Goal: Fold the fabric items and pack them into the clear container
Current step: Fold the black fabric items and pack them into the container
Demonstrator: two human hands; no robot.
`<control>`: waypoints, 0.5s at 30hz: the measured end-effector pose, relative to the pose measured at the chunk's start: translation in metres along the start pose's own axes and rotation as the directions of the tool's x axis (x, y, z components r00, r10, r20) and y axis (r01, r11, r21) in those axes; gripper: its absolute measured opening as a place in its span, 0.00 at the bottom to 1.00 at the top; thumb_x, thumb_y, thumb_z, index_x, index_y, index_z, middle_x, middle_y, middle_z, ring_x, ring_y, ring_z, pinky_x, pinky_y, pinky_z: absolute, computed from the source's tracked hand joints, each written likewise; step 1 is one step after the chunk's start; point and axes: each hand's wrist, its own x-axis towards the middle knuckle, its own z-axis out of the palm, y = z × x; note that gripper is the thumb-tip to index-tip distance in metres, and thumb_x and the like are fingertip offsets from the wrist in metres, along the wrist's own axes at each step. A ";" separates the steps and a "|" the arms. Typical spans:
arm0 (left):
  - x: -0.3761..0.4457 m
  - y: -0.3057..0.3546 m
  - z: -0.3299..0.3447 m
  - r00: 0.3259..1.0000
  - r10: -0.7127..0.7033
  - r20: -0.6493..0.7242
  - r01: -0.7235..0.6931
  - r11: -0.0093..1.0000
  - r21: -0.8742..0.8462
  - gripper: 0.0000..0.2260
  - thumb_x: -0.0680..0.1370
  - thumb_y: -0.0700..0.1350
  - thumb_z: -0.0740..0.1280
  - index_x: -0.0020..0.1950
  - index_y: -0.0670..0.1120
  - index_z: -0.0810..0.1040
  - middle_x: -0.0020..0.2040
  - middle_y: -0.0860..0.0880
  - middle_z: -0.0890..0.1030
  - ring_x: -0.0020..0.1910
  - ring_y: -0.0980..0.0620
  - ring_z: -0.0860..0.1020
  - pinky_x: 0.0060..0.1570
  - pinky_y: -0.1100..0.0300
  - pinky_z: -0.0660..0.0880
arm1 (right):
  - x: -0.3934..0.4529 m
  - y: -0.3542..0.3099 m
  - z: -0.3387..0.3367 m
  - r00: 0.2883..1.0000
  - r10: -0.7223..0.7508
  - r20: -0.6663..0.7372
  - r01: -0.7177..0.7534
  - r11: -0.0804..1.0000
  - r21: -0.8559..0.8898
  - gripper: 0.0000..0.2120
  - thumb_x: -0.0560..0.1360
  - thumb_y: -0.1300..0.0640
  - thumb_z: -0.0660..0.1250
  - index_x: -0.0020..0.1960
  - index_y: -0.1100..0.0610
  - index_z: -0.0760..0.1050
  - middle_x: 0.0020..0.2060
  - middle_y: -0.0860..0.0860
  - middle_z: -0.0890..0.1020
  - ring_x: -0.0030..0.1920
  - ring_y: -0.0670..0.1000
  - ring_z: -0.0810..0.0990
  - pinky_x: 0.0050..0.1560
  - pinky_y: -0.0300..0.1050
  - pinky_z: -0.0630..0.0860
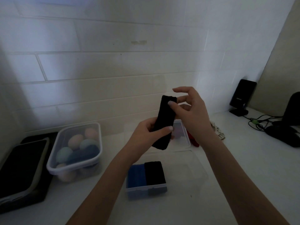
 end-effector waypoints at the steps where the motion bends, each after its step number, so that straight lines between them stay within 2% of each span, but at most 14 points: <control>1: 0.000 0.000 -0.001 1.000 -0.009 0.011 0.009 1.000 -0.009 0.07 0.72 0.42 0.70 0.49 0.50 0.79 0.42 0.49 0.85 0.39 0.50 0.84 0.42 0.59 0.79 | 0.001 0.000 -0.001 1.000 0.016 -0.016 -0.016 1.000 0.022 0.14 0.74 0.62 0.68 0.58 0.54 0.72 0.43 0.59 0.80 0.37 0.53 0.84 0.37 0.45 0.82; 4: 0.000 0.000 -0.003 0.998 -0.018 0.063 0.014 0.998 0.066 0.08 0.71 0.43 0.71 0.49 0.50 0.79 0.43 0.47 0.84 0.38 0.52 0.83 0.41 0.60 0.79 | 0.002 0.001 -0.002 0.996 0.075 -0.043 -0.070 0.993 0.096 0.14 0.74 0.62 0.68 0.58 0.56 0.73 0.43 0.59 0.80 0.36 0.48 0.84 0.37 0.42 0.82; 9: -0.002 0.001 -0.002 0.988 -0.051 0.146 0.035 0.993 0.112 0.07 0.75 0.42 0.68 0.53 0.46 0.79 0.39 0.50 0.84 0.35 0.54 0.82 0.35 0.65 0.77 | 0.002 0.006 -0.003 0.985 0.111 -0.135 -0.095 0.988 0.120 0.11 0.73 0.60 0.70 0.54 0.58 0.74 0.43 0.63 0.81 0.40 0.57 0.84 0.40 0.51 0.83; 11: -0.003 0.001 -0.002 0.986 -0.031 0.161 0.016 0.996 0.091 0.07 0.77 0.42 0.64 0.53 0.44 0.79 0.39 0.49 0.83 0.34 0.53 0.82 0.35 0.65 0.77 | 0.003 0.010 -0.003 0.977 0.137 -0.163 -0.125 0.989 0.083 0.12 0.73 0.55 0.69 0.55 0.57 0.73 0.43 0.62 0.81 0.39 0.56 0.83 0.39 0.48 0.83; 13: -0.003 0.002 -0.001 0.990 0.002 0.141 -0.007 1.000 0.031 0.08 0.79 0.42 0.61 0.52 0.43 0.78 0.40 0.46 0.83 0.34 0.52 0.82 0.36 0.64 0.78 | 0.006 0.011 -0.003 0.954 0.281 -0.108 -0.279 0.960 0.031 0.20 0.73 0.44 0.67 0.58 0.56 0.71 0.43 0.58 0.80 0.34 0.51 0.80 0.36 0.42 0.78; 15: -0.002 0.002 0.000 0.995 0.037 0.093 -0.035 0.999 -0.024 0.08 0.80 0.42 0.59 0.49 0.43 0.77 0.37 0.47 0.83 0.32 0.52 0.81 0.34 0.63 0.78 | 0.010 0.010 -0.005 0.862 0.497 0.105 -0.504 0.861 0.064 0.31 0.70 0.33 0.63 0.58 0.59 0.72 0.41 0.55 0.79 0.34 0.49 0.78 0.39 0.42 0.75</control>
